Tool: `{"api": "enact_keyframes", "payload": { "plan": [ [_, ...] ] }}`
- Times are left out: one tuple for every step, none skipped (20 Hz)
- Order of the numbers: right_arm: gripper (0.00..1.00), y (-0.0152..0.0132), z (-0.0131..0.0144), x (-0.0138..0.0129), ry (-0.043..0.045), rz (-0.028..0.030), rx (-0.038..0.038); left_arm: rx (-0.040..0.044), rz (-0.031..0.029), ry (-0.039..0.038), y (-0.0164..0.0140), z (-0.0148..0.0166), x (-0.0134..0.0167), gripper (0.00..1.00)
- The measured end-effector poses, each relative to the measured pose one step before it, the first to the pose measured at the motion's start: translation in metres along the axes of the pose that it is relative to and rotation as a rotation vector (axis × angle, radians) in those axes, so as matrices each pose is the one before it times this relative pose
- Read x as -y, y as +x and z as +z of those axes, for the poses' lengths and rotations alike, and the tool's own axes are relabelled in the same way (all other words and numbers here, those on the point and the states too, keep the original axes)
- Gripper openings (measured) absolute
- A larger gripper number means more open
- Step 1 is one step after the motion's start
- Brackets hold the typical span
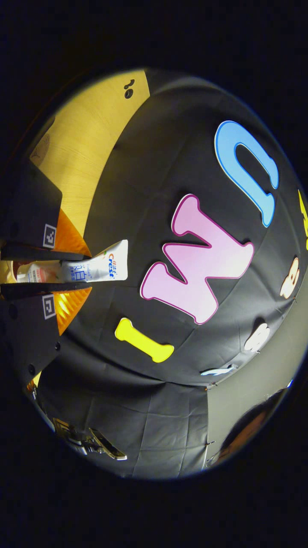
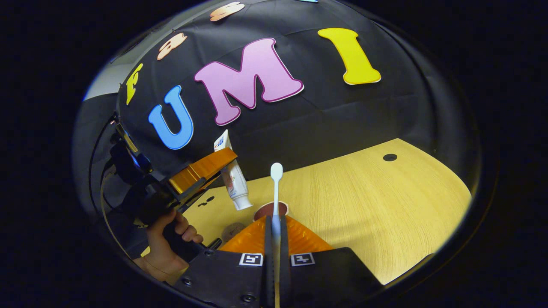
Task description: Put the toothbrush and toothpaste on the desktop into the cup, then pick up the cup and place it on the coaster on the desktop.
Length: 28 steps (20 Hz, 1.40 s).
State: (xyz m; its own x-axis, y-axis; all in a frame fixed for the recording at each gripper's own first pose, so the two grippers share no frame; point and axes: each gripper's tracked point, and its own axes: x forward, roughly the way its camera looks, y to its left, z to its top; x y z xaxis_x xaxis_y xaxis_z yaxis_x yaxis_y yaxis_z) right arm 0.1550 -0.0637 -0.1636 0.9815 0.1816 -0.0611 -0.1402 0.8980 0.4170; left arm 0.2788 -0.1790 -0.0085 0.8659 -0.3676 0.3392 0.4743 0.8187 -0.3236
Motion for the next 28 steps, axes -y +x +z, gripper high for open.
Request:
{"api": "enact_keyframes", "payload": {
  "plan": [
    [0.09,0.00190,0.00146,0.00307,0.00638,0.00096,0.00178,-0.00417,0.00237,0.01037,0.00408,-0.00591,-0.00152,0.24],
    [0.09,-0.00046,0.00061,0.00194,0.00415,0.00072,0.00216,-0.00459,0.00414,0.01254,0.00504,-0.00786,-0.00190,0.25],
    [0.09,0.00201,0.00093,0.00243,0.00260,0.00021,0.00233,-0.00917,0.00413,0.01175,0.00354,-0.00715,-0.00214,0.25],
    [0.09,0.00201,-0.00044,0.00228,0.00201,0.00023,-0.00176,-0.01401,0.00373,0.01139,0.00141,-0.00906,-0.00161,0.25],
    [0.09,0.00192,-0.00208,0.00204,0.00169,0.00067,-0.00586,-0.01670,0.00424,0.01162,0.00036,-0.00936,-0.00179,0.25],
    [0.09,0.00093,-0.00259,0.00182,0.00204,0.00113,-0.00760,-0.01752,0.00354,0.00848,0.00185,-0.00961,-0.00189,0.25],
    [0.09,0.00205,-0.00054,0.00164,0.00099,-0.00069,-0.00235,-0.01783,0.00259,0.00449,-0.00019,-0.00821,-0.00163,0.25],
    [0.09,0.00087,-0.00033,0.00131,-0.00004,-0.00030,-0.00024,-0.01554,0.00095,0.00161,-0.00022,-0.00798,-0.00058,0.25],
    [0.09,0.00139,-0.00028,0.00134,-0.00261,-0.00097,0.00051,-0.01527,-0.00026,0.00133,0.00022,-0.00606,-0.00075,0.25],
    [0.09,0.00082,-0.00061,0.00111,-0.00267,-0.00191,0.00105,-0.01270,0.00058,0.00069,0.00028,-0.00620,-0.00052,0.24],
    [0.09,0.00082,-0.00136,0.00154,-0.00039,0.00022,-0.00219,-0.00928,0.00317,-0.00181,-0.00047,-0.00357,-0.00114,0.25],
    [0.09,0.00070,-0.00206,0.00109,0.00080,-0.00120,-0.00277,-0.00652,0.00136,-0.00440,0.00015,-0.00260,-0.00006,0.25],
    [0.09,0.00062,-0.00029,0.00115,0.00127,-0.00227,0.00089,-0.00640,-0.00153,-0.00491,-0.00114,-0.00267,0.00009,0.25],
    [0.09,0.00033,-0.00024,0.00204,0.00100,-0.00580,0.00263,-0.00459,-0.00019,-0.00218,-0.00154,-0.00295,-0.00054,0.26],
    [0.09,0.00013,0.00029,0.00114,0.00276,-0.00392,0.00269,-0.00636,-0.00028,-0.00152,-0.00062,-0.00305,-0.00071,0.27],
    [0.09,0.00067,-0.00009,0.00048,0.00273,-0.00295,0.00209,-0.00777,0.00477,-0.00150,-0.00026,-0.00302,-0.00122,0.27],
    [0.09,0.00046,0.00072,0.00033,0.00118,-0.00081,0.00275,-0.00915,0.00465,-0.00350,-0.00057,-0.00383,-0.00155,0.28],
    [0.09,-0.00027,0.00107,-0.00014,-0.00023,-0.00230,0.00381,-0.00913,0.00428,-0.00616,-0.00039,-0.00325,-0.00081,0.28],
    [0.09,0.00017,0.00201,0.00067,0.00105,-0.00163,0.00685,-0.00837,0.00270,-0.00839,-0.00141,-0.00342,-0.00042,0.29],
    [0.09,0.00000,0.00187,-0.00011,0.00298,-0.00299,0.00666,-0.00820,0.00014,-0.01170,-0.00207,-0.00432,-0.00023,0.29],
    [0.09,-0.00006,0.00370,-0.00005,0.00510,-0.00237,0.00736,-0.00512,-0.00710,-0.01701,-0.00175,-0.00243,0.00229,0.30],
    [0.09,-0.00106,0.00272,0.00070,0.00612,-0.00270,0.00820,-0.00533,-0.00669,-0.01202,-0.00240,-0.00430,0.00280,0.31],
    [0.09,-0.00069,0.00302,0.00017,0.00714,-0.00187,0.00944,0.01485,0.00332,0.00486,-0.00281,0.00430,0.00047,0.34],
    [0.09,-0.00043,0.00444,-0.00013,0.00672,-0.00089,0.01260,-0.00635,-0.00010,0.00742,0.00050,-0.00181,0.00074,0.37],
    [0.09,-0.00153,0.00405,-0.00009,0.00670,0.00098,0.01386,-0.00665,-0.00120,0.00540,-0.00284,-0.00024,0.00135,0.36],
    [0.09,-0.00025,0.00598,-0.00161,0.00702,0.00169,0.01454,-0.00342,-0.00001,0.00474,-0.00228,-0.00001,0.00032,0.38],
    [0.09,0.00100,0.00532,-0.00225,0.00735,0.00344,0.01363,0.00029,0.00251,0.00532,-0.00321,0.00195,0.00041,0.39],
    [0.09,0.00015,0.00614,-0.00317,0.00594,0.00614,0.01737,0.00198,0.00156,0.00579,-0.00416,0.00151,-0.00041,0.42]
  ]
}}
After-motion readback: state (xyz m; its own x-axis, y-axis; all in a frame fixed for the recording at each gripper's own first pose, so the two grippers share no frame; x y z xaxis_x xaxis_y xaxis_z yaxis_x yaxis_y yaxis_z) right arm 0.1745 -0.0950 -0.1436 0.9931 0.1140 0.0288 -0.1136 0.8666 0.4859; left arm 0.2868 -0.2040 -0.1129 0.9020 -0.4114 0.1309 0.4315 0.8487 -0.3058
